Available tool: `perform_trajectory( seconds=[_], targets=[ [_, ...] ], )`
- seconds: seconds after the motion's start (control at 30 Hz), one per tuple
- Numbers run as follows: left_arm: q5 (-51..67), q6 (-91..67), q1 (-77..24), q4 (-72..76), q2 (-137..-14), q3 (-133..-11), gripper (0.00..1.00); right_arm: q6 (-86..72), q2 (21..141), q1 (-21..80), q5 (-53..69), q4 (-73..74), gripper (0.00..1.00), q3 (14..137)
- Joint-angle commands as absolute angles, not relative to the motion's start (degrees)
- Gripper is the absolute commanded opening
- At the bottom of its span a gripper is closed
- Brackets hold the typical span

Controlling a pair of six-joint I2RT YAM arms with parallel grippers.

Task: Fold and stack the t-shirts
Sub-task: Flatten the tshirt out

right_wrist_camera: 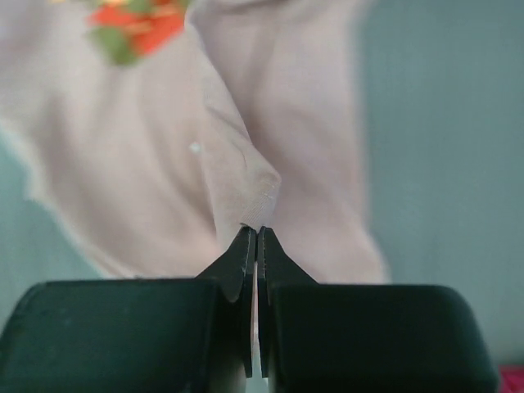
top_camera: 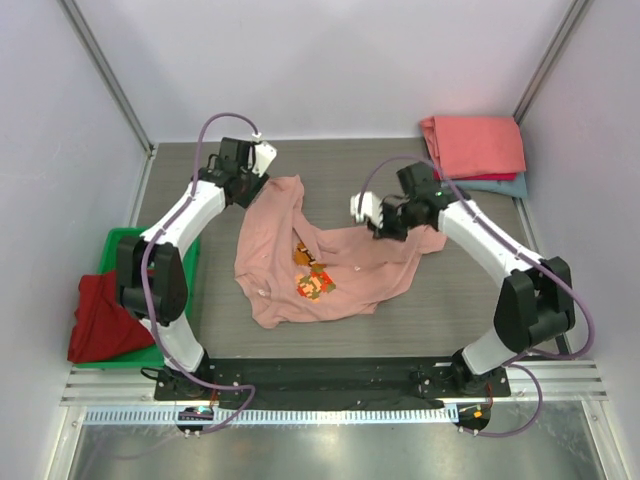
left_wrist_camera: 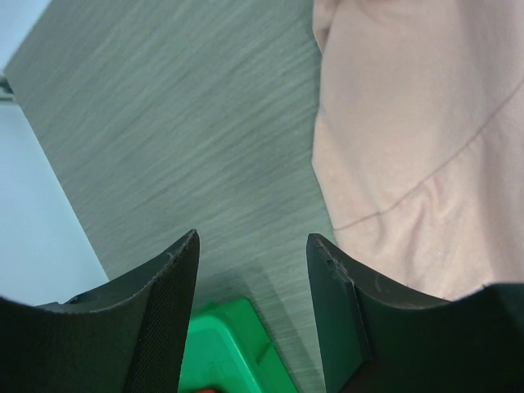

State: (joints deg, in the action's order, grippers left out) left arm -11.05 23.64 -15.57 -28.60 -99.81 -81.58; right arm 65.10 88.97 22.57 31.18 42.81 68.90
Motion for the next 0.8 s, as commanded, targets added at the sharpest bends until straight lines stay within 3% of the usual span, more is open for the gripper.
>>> perform_trajectory(
  seconds=[0.0, 0.33, 0.57, 0.77],
  targets=[
    [-8.8, 25.4, -14.8, -28.2, -102.2, -87.4, 0.57, 57.3, 85.7, 18.0, 28.4, 38.4, 0.02, 77.2],
    [-1.9, 24.7, -13.4, -41.4, -122.7, -109.4, 0.52, 43.8, 91.5, 14.2, 16.2, 33.1, 0.01, 84.6],
    [4.3, 19.0, -10.3, -44.6, -132.9, -119.1, 0.52, 44.9, 91.0, 14.2, 13.6, 33.2, 0.01, 85.3],
    [8.7, 15.7, -8.7, -44.7, -139.3, -125.9, 0.47, 46.0, 91.1, 14.2, 12.6, 36.6, 0.01, 86.8]
  ],
)
